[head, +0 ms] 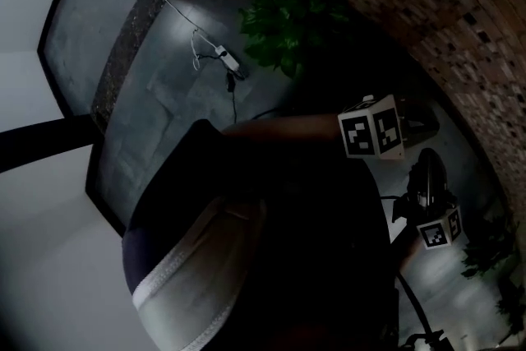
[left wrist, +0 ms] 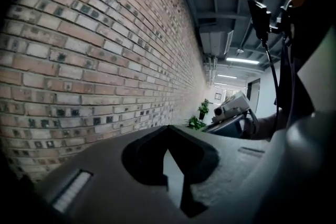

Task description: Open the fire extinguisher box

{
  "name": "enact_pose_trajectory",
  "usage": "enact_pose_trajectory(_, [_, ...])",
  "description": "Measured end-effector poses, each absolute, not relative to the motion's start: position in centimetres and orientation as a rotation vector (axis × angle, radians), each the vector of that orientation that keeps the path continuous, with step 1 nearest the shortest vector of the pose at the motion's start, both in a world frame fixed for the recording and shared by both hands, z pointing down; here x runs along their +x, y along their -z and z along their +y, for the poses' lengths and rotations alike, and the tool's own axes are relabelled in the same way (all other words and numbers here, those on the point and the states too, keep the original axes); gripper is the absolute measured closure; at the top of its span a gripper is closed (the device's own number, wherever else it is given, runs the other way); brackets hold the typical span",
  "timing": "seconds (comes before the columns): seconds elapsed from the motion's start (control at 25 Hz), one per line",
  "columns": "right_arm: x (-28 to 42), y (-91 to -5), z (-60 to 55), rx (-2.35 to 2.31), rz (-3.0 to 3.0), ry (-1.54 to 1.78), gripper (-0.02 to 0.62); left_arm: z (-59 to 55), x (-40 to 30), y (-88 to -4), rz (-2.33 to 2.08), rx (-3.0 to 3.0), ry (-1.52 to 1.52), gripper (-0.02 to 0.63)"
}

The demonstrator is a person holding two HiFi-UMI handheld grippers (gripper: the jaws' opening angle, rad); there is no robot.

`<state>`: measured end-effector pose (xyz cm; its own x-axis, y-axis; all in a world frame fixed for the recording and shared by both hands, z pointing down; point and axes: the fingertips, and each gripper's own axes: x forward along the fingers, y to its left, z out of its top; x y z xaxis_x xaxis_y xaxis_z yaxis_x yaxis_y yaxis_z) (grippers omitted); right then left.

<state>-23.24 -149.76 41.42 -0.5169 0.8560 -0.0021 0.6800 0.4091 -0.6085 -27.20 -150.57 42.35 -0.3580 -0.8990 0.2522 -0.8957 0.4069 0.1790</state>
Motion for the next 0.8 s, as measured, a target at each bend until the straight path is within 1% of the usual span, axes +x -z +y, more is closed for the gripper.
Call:
enact_pose_trajectory(0.24, [-23.6,-41.7,-148.1,-1.484,-2.277,-0.724,0.594,-148.2,-27.9,-43.2,-2.436,1.377,0.035,0.603])
enact_pose_trajectory(0.4, [-22.7,-42.9,-148.5,-1.526,-2.267,-0.737,0.594,-148.9,-27.4,-43.9,-2.461,1.364,-0.018,0.603])
enact_pose_trajectory(0.6, [-21.1,-43.1,-150.8,-1.477,-2.319,-0.784,0.594,-151.0,-25.9,-44.3,-2.42,1.407,-0.053,0.603])
enact_pose_trajectory(0.8, [-19.6,-41.5,-152.0,-1.317,-2.444,-0.816,0.594,-151.6,-24.2,-42.3,-2.349,1.543,-0.111,0.603])
